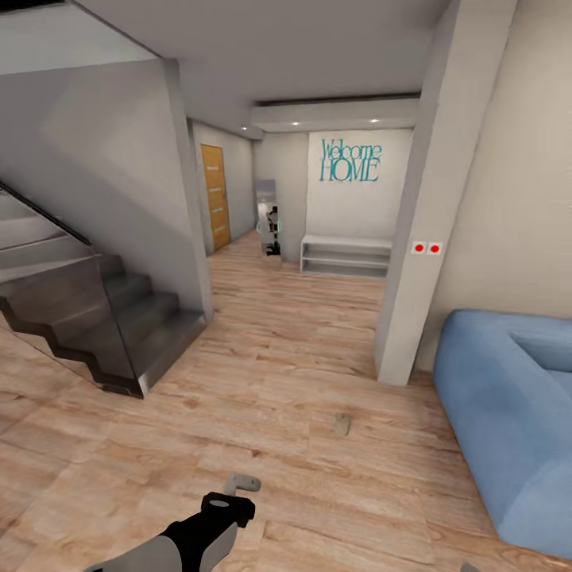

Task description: Place each of the two pumpkins and all three candles from the living room inside a cabinet in the living room (use any cabinet), then make sure every cabinet is closed, and position the cauldron so it is next to a table in the living room.

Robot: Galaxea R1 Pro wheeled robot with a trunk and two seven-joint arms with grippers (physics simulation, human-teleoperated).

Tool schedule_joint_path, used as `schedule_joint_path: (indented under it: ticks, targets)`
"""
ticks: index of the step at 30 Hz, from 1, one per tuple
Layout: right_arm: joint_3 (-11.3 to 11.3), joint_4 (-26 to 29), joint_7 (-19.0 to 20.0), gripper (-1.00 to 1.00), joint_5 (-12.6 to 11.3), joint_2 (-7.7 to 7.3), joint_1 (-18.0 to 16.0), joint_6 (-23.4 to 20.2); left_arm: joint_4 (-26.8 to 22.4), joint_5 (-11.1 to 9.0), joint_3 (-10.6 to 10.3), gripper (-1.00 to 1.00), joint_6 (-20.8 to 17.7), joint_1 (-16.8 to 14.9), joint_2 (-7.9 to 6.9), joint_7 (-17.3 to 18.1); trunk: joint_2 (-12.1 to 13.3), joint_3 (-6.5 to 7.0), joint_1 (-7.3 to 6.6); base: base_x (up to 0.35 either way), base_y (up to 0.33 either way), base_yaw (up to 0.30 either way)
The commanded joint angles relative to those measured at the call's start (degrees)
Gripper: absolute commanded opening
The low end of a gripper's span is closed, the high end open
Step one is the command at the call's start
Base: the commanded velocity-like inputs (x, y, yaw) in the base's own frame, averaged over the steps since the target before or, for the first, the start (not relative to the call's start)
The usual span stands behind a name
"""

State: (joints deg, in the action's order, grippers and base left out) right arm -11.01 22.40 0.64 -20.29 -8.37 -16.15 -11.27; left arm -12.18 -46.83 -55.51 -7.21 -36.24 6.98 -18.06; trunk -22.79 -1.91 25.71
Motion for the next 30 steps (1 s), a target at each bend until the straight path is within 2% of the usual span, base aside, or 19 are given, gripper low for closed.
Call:
schedule_joint_path:
  ticks: [1, 6, 18, 30]
  targets:
    - [-0.21, 0.10, 0.07, 1.00, -0.37, 0.02, -0.03, -0.33, -0.13, -0.34, -0.48, 1.00, -0.26, -0.06, -0.03, -0.40, -0.12, -0.13, 0.07, 0.328, 0.000, -0.026]
    - [-0.22, 0.10, 0.10, 1.00, -0.37, 0.02, -0.04, -0.33, -0.13, -0.34, -0.48, 1.00, -0.26, -0.06, -0.03, -0.40, -0.12, -0.12, 0.07, 0.328, 0.000, -0.036]
    - [-0.24, 0.10, 0.08, 1.00, -0.37, 0.02, -0.06, -0.33, -0.13, -0.33, -0.48, 1.00, -0.26, -0.06, -0.03, -0.38, -0.12, 0.25, 0.07, 0.328, 0.000, -0.213]
    - [-0.15, 0.10, 0.07, 1.00, -0.37, 0.02, -0.05, -0.33, -0.13, -0.32, -0.48, 1.00, -0.26, -0.06, -0.03, -0.40, -0.12, 0.28, 0.07, 0.328, 0.000, -0.019]
